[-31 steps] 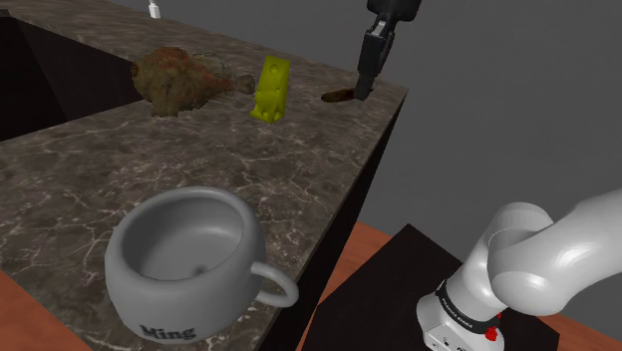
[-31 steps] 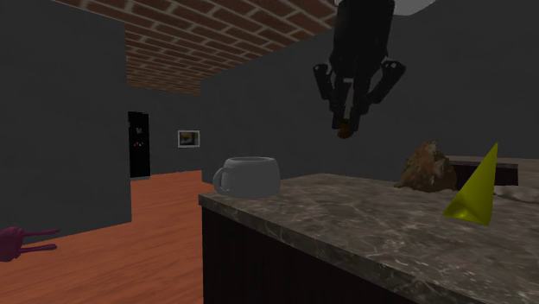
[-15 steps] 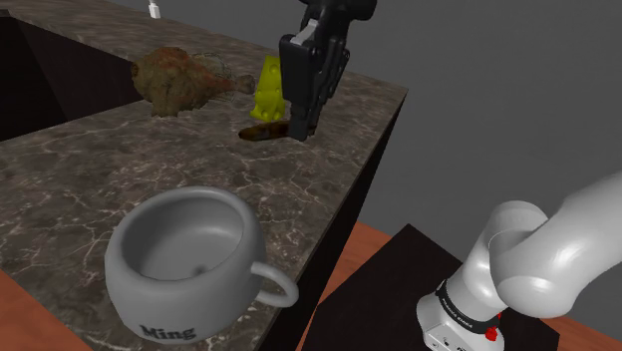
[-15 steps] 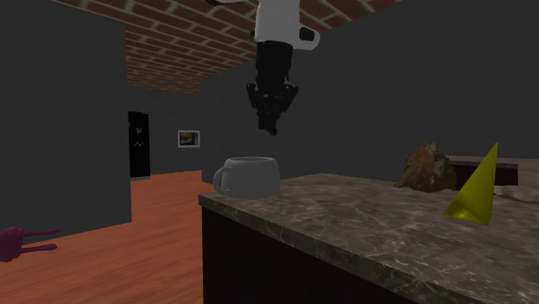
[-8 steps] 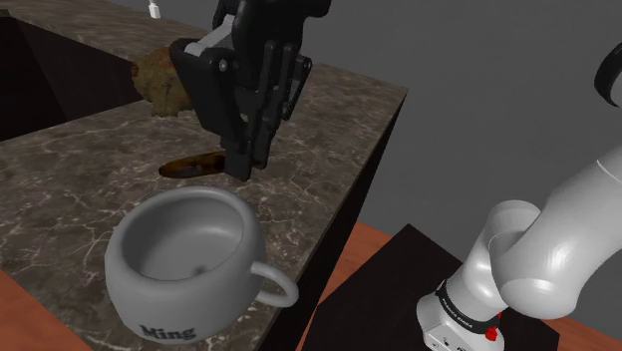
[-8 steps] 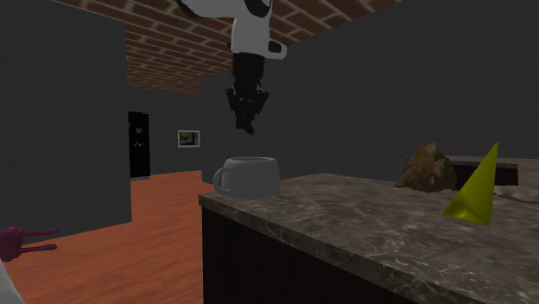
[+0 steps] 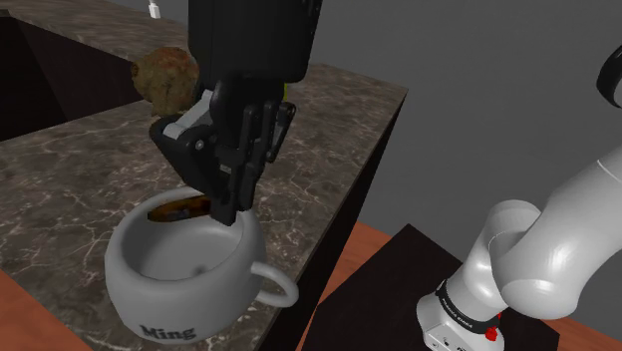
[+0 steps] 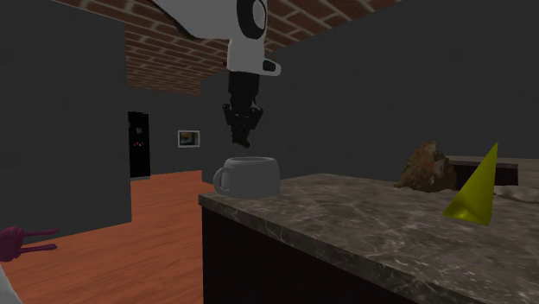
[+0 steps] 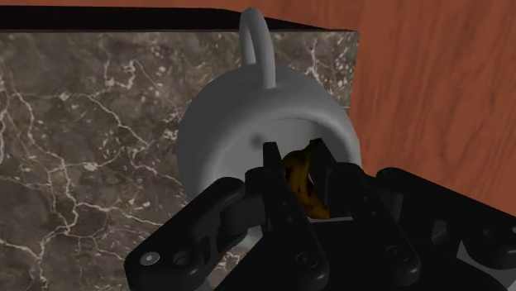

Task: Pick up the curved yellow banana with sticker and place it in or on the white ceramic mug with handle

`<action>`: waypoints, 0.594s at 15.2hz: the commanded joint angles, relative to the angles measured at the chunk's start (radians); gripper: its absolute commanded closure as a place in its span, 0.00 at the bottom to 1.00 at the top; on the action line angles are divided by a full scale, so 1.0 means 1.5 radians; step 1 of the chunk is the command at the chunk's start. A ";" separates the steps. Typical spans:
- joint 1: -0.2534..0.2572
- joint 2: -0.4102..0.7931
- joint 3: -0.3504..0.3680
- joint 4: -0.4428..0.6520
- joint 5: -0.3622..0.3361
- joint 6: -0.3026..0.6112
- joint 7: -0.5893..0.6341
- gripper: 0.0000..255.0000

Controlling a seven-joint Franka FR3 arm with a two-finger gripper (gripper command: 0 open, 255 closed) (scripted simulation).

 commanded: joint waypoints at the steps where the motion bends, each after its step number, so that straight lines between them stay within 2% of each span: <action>1: 0.000 -0.010 -0.003 -0.028 0.005 0.019 -0.008 1.00; 6: 0.002 -0.025 -0.004 -0.090 0.014 0.066 -0.020 1.00; 9: 0.002 -0.025 -0.004 -0.090 0.014 0.066 -0.020 1.00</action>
